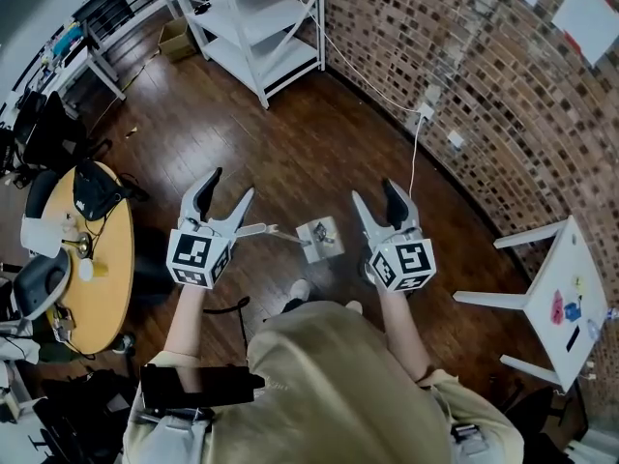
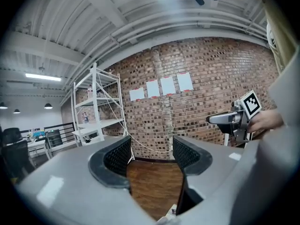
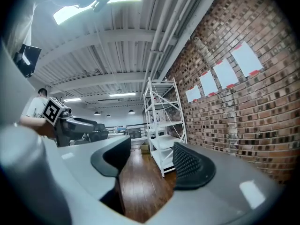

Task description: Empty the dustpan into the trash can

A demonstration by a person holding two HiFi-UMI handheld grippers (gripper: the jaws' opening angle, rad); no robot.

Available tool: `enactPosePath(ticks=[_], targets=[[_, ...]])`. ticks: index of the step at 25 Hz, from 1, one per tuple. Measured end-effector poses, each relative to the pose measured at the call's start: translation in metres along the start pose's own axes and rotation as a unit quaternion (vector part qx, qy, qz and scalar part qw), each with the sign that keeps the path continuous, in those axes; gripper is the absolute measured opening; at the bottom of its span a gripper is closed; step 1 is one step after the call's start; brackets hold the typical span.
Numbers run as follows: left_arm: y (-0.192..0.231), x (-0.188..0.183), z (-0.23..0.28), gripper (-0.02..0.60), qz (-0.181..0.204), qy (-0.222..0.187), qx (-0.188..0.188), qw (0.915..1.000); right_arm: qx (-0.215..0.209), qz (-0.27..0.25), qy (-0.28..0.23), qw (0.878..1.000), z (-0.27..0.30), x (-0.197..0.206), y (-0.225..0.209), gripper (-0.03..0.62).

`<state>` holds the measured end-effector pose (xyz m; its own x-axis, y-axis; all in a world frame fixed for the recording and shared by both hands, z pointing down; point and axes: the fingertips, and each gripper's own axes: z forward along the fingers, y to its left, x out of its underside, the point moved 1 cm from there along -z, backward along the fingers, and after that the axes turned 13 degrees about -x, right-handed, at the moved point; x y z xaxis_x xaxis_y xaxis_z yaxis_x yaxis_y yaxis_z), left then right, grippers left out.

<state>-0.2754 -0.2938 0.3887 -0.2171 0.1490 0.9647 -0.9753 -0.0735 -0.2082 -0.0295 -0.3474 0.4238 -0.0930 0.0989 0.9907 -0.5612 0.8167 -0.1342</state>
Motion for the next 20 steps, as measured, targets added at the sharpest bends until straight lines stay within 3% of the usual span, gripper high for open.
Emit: enactPosePath(ticks=[9, 15, 20], targets=[[0.037, 0.009, -0.006, 0.275, 0.001, 0.037, 0.036, 0.9987, 0.004, 0.002, 0.011, 1.0, -0.003, 0.006, 0.004, 0.268], [0.052, 0.021, -0.01, 0.275, 0.051, 0.068, 0.064, 0.9943, 0.01, 0.002, 0.017, 1.0, -0.008, 0.011, 0.007, 0.268], [0.047, 0.037, -0.015, 0.279, 0.117, 0.106, 0.117, 0.9806, 0.016, 0.0, 0.023, 1.0, -0.01, 0.01, 0.01, 0.268]])
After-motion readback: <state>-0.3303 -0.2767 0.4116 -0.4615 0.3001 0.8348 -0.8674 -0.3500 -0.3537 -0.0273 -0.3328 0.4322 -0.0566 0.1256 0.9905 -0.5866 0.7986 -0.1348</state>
